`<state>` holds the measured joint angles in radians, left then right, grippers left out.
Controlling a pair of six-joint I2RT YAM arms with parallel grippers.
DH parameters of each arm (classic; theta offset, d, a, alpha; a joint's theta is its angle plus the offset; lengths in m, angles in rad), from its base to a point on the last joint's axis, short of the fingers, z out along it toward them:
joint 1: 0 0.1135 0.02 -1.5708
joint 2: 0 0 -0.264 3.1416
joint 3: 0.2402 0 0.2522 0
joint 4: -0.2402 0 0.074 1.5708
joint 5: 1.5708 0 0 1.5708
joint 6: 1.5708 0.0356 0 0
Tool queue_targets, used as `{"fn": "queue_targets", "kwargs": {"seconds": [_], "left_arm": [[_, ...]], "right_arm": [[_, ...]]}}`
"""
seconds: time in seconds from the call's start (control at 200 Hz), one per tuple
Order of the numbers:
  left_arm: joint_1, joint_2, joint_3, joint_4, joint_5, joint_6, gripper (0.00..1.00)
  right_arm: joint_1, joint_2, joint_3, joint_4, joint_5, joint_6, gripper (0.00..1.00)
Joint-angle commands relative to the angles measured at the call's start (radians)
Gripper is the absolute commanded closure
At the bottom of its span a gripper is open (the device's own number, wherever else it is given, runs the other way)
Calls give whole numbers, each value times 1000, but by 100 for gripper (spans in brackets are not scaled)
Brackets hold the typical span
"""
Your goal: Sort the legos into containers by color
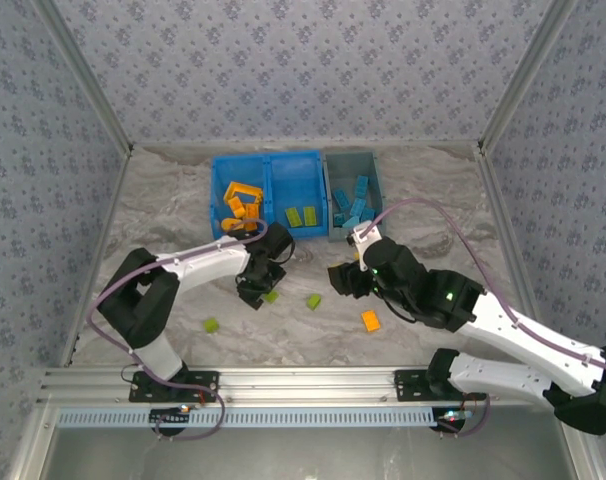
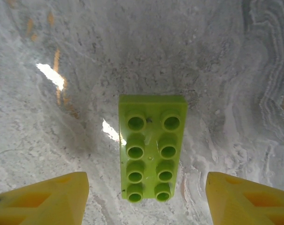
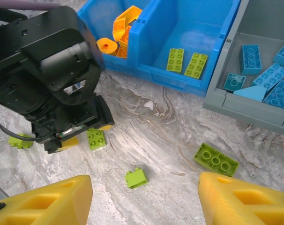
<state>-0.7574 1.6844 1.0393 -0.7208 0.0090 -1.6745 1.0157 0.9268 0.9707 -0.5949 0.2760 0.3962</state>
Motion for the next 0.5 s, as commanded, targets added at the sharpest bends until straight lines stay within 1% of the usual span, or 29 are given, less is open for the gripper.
{"fn": "queue_targets", "kwargs": {"seconds": [0.0,0.04,0.065,0.14,0.18,0.255,0.39,0.495], "left_arm": [[4,22,-20,32,48,-14,35],[8,26,-30,37,48,-11,36],[10,28,-36,72,50,-10,38],[18,33,-55,101,52,-5,47],[23,40,-61,102,56,-4,51],[30,50,-76,112,66,-2,53],[35,61,-88,130,68,0,59],[37,69,-81,137,56,16,63]], "right_arm": [[12,13,0,-2,15,27,36],[14,19,3,-2,15,28,36],[15,22,4,-2,17,29,36],[22,32,6,-2,15,35,36],[24,39,7,1,15,39,36],[35,45,6,5,20,47,36],[51,58,7,12,25,55,36],[64,66,9,17,26,58,36]]}}
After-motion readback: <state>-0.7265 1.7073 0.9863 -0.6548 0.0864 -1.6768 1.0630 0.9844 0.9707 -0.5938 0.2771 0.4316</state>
